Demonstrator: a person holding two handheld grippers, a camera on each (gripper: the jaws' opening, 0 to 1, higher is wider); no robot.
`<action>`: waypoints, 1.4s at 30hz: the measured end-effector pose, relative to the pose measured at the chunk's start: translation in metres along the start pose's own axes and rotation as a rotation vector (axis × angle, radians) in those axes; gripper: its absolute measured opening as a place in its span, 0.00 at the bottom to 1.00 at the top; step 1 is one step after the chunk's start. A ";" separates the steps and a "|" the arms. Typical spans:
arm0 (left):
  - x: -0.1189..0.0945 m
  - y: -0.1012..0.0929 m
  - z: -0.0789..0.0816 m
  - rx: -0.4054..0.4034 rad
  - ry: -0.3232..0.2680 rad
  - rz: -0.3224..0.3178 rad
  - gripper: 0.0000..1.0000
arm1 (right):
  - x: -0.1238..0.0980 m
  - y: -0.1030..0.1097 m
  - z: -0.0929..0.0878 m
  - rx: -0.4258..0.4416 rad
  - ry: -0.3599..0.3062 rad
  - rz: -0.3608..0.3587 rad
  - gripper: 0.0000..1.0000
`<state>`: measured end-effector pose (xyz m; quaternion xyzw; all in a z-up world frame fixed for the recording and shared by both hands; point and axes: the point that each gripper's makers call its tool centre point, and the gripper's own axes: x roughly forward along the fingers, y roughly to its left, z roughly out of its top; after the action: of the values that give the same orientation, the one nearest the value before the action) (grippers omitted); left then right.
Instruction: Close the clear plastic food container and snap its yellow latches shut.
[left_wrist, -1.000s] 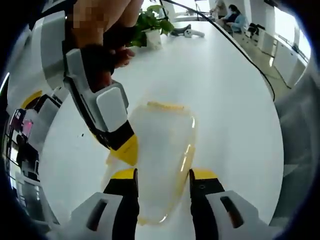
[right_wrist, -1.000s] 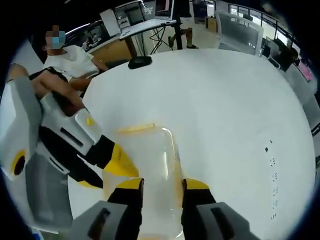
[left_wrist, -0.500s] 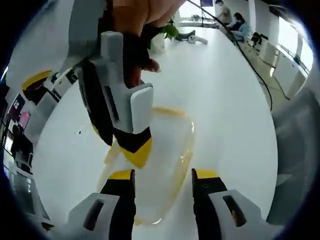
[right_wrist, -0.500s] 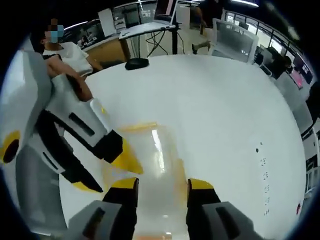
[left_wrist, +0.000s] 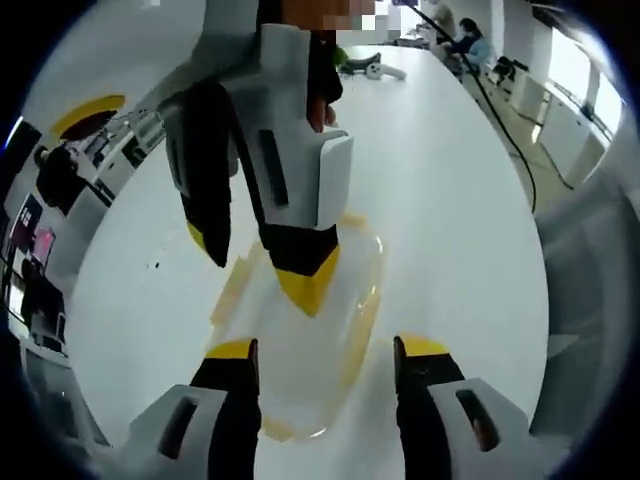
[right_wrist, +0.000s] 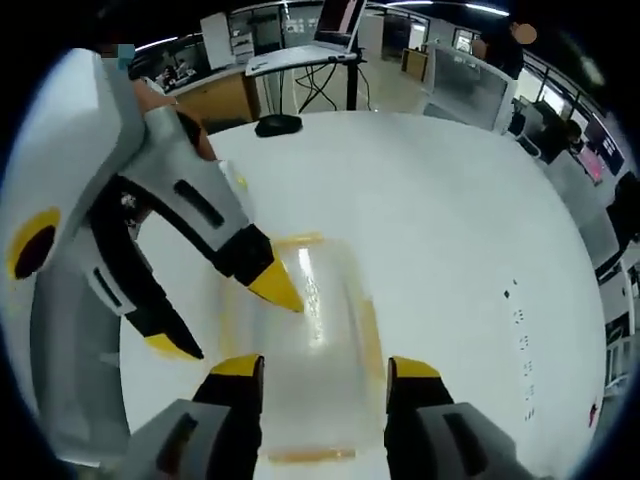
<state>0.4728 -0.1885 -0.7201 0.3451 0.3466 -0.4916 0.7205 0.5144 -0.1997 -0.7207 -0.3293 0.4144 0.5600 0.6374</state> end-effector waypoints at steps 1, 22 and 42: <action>-0.001 0.001 0.000 0.002 0.000 -0.001 0.53 | -0.001 0.000 0.000 0.000 0.001 -0.001 0.49; -0.006 0.023 -0.024 0.167 0.104 0.002 0.74 | -0.013 0.015 -0.025 -0.063 0.009 -0.043 0.67; 0.028 0.027 -0.036 0.305 0.232 -0.002 0.90 | 0.008 0.018 -0.049 -0.141 0.050 -0.097 0.73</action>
<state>0.5001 -0.1642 -0.7578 0.5043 0.3492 -0.4961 0.6145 0.4892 -0.2366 -0.7482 -0.4071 0.3732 0.5478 0.6284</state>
